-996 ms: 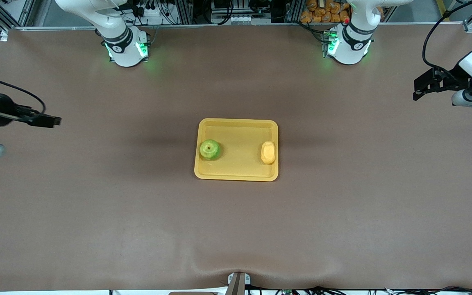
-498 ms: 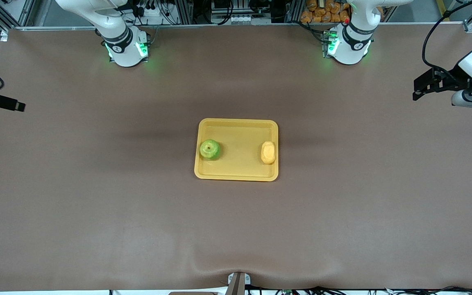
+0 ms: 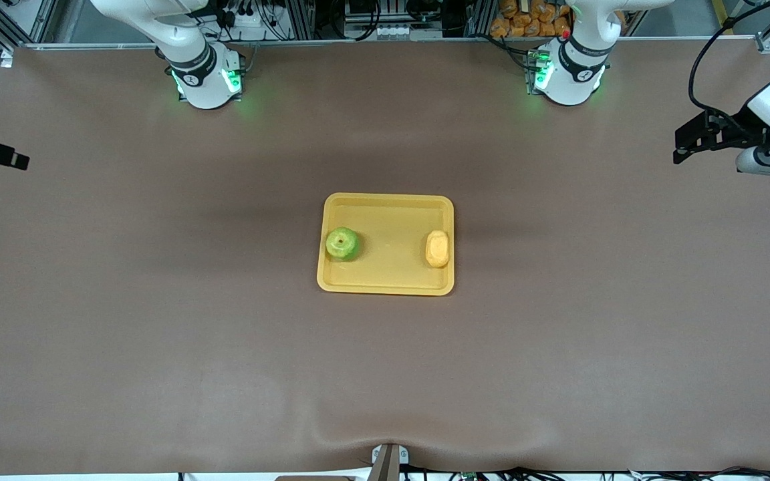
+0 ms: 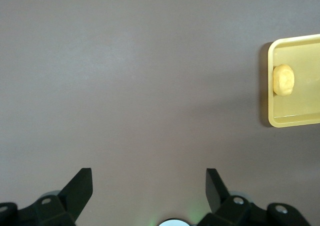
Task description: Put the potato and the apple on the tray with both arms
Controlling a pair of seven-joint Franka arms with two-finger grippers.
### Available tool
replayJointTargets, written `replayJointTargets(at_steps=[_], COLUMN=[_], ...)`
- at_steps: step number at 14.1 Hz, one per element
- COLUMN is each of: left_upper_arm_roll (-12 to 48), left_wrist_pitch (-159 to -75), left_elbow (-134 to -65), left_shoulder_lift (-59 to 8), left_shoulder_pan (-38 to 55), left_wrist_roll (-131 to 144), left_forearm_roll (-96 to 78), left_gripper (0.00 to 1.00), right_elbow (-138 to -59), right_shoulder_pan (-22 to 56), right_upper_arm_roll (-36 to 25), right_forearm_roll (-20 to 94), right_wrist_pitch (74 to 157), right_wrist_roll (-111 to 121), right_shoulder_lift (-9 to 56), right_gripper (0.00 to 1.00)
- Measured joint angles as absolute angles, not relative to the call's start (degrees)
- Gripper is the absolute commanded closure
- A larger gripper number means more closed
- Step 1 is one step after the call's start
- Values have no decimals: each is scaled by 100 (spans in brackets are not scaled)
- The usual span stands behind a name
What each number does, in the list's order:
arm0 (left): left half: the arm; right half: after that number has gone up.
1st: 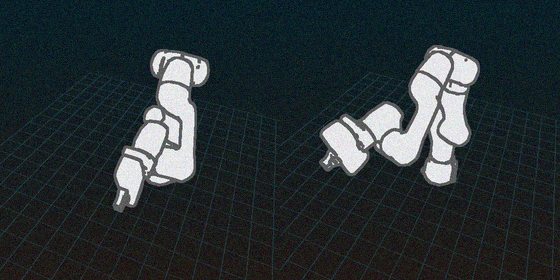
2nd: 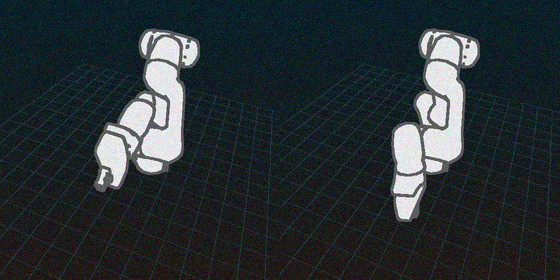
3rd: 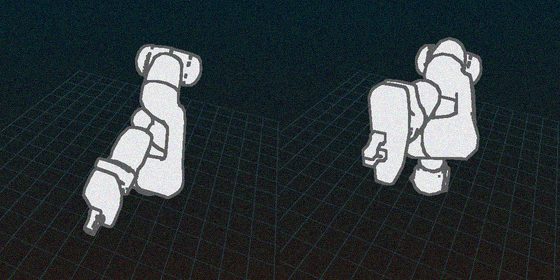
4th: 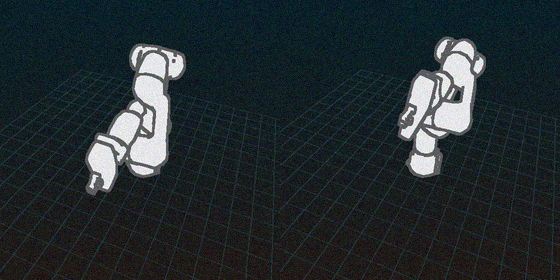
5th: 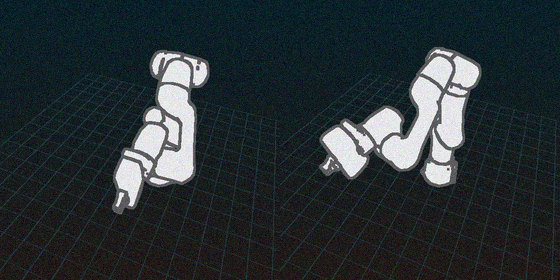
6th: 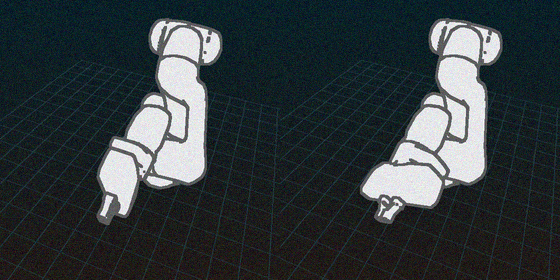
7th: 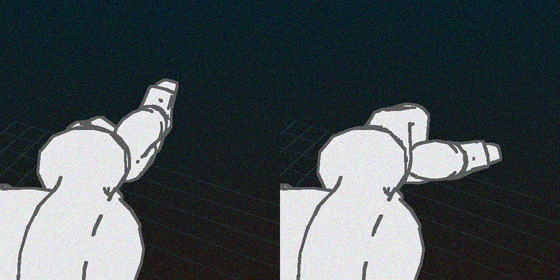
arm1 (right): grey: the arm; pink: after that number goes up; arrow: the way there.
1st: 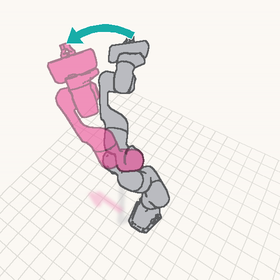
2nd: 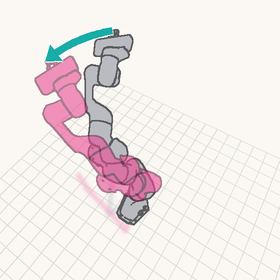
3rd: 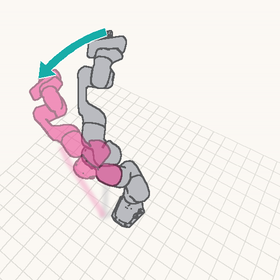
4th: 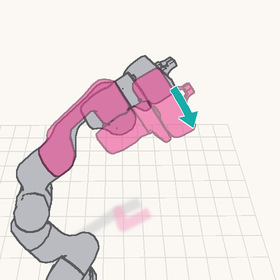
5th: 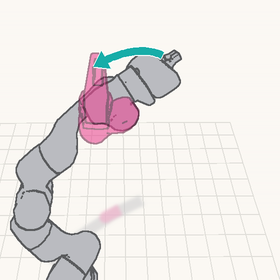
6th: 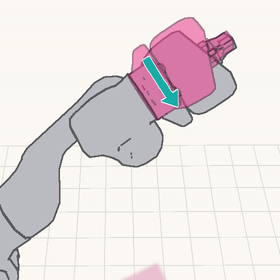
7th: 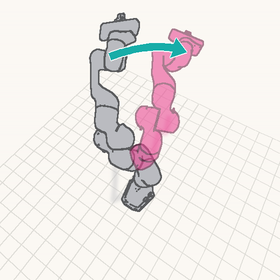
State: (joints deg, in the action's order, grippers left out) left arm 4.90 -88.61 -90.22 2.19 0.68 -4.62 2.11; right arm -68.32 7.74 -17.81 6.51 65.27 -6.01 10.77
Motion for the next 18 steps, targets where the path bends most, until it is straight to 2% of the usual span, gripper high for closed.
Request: replayJointTargets(at_steps=[7,11,18], left_upper_arm_roll=[490,490,490], left_wrist_pitch=[-8861,-8861,-8861], left_elbow=[-9023,-9024,-9027], left_shoulder_lift=[219,219,219], left_shoulder_pan=[68,68,68], left_wrist_roll=[-462,-462,-462], left_forearm_roll=[211,211,211], left_gripper=[0,0,0], right_elbow=[-8097,-8216,-8225], right_shoulder_pan=[754,142,-59], right_upper_arm_roll=[-1763,-1082,-845], right_forearm_roll=[651,650,650], right_wrist_pitch=[7158,7280,7520], right_wrist_roll=[-581,-578,-573], right_shoulder_lift=[42,-18,-18], right_gripper=[0,0,0])
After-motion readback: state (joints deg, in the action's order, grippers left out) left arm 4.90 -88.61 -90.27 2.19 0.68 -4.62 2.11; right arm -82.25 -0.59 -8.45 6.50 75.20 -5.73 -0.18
